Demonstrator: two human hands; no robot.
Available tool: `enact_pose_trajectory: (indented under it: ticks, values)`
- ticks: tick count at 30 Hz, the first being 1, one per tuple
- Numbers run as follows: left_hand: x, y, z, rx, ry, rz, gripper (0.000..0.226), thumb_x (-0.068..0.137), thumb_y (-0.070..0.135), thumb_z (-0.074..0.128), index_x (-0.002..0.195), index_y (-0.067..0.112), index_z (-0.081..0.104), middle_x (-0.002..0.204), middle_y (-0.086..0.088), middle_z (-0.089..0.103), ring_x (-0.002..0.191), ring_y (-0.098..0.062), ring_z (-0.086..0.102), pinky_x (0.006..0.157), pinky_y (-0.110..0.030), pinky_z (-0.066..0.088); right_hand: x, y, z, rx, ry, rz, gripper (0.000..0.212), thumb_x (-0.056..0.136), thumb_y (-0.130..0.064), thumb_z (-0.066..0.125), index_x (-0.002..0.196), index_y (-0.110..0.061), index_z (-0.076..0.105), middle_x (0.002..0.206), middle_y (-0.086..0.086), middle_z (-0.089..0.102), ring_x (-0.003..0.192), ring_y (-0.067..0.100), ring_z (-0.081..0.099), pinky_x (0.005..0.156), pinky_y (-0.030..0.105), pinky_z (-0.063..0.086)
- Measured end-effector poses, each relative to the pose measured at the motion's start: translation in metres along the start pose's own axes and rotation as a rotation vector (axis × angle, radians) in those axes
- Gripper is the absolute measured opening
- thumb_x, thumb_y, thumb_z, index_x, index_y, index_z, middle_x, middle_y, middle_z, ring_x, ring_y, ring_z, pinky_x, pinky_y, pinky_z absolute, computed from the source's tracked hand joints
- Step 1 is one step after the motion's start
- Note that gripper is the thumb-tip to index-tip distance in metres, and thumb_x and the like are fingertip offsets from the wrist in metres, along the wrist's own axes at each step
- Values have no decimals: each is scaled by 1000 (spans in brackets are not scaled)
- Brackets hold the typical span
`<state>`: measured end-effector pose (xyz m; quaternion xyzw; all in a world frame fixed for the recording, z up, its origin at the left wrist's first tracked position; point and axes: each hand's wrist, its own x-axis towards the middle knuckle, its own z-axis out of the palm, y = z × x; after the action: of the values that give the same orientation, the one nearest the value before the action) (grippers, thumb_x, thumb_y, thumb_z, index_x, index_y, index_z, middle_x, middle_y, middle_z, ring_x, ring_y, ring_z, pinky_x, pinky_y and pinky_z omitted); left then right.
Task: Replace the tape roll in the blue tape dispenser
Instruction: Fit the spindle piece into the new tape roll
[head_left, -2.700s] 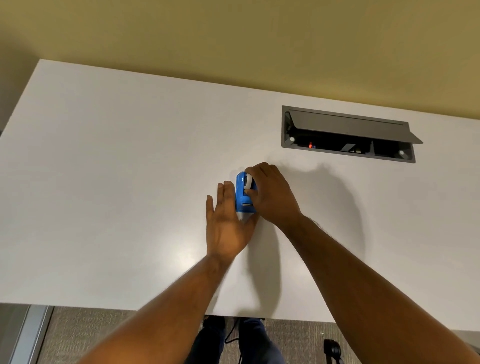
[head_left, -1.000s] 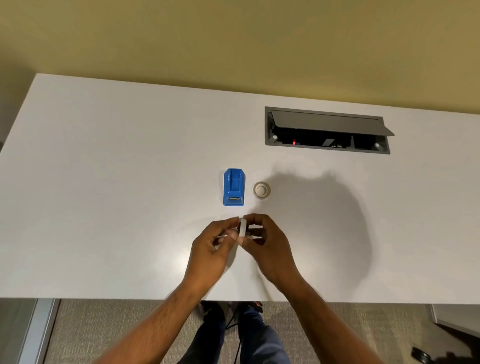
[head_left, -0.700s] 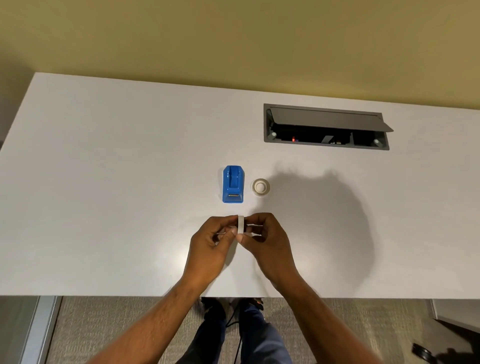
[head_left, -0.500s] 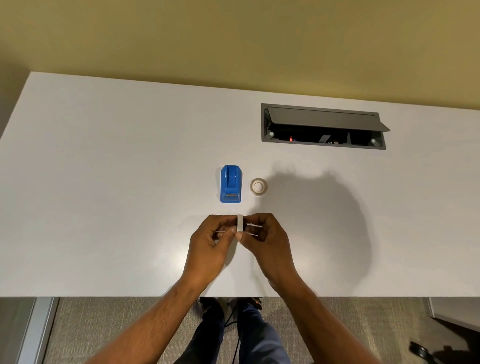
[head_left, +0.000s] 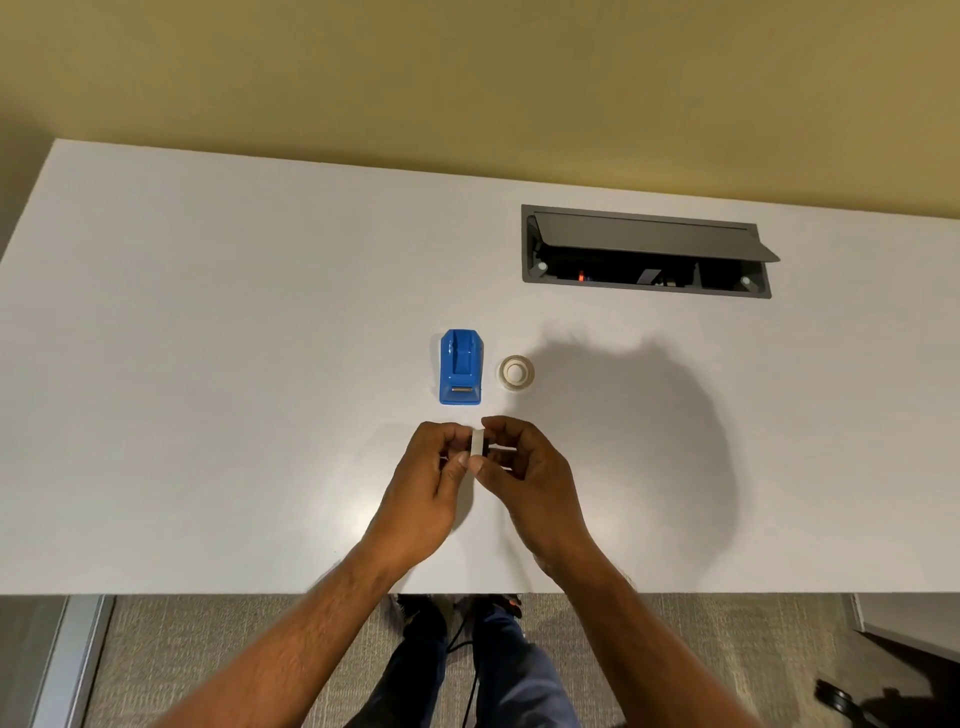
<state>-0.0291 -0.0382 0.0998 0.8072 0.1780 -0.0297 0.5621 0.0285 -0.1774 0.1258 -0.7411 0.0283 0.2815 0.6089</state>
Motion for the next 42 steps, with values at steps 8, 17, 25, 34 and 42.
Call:
enact_pose_trajectory:
  ticks: [8, 17, 25, 34, 42]
  values:
    - [7, 3, 3, 43, -12, -7, 18, 106, 23, 46, 121, 22, 56, 117, 5, 57, 109, -3, 58, 85, -1, 41, 5, -2, 3, -33, 8, -20, 30, 89, -26, 76, 114, -38, 65, 108, -21, 72, 100, -1, 69, 81, 14, 54]
    - [12, -2, 1, -24, 48, -37, 20, 105, 18, 50, 123, 23, 56, 117, 7, 61, 107, 7, 57, 85, -1, 42, 9, 3, 11, 92, 128, 5, 26, 83, -28, 82, 104, -33, 67, 100, -18, 76, 93, 4, 73, 75, 14, 56]
    - [12, 3, 0, -243, 119, -39, 26, 101, 17, 59, 126, 25, 62, 118, 10, 69, 111, -4, 65, 91, -11, 50, 6, 0, 17, 253, 161, -17, 23, 76, -37, 81, 99, -37, 75, 100, -8, 79, 95, 9, 74, 77, 13, 55]
    - [14, 10, -2, -269, 176, -35, 24, 95, 14, 69, 118, 23, 71, 110, 10, 74, 106, -12, 69, 89, -22, 56, 3, 0, 18, 303, 179, -12, 23, 87, -20, 79, 100, -38, 77, 103, -8, 79, 100, 11, 74, 82, 16, 56]
    - [13, 11, 2, -262, 174, -59, 24, 95, 15, 69, 115, 28, 73, 108, 15, 75, 105, -6, 70, 90, -23, 57, 1, 6, 15, 283, 167, -37, 23, 90, -20, 76, 106, -37, 77, 108, -8, 78, 104, 10, 73, 86, 17, 56]
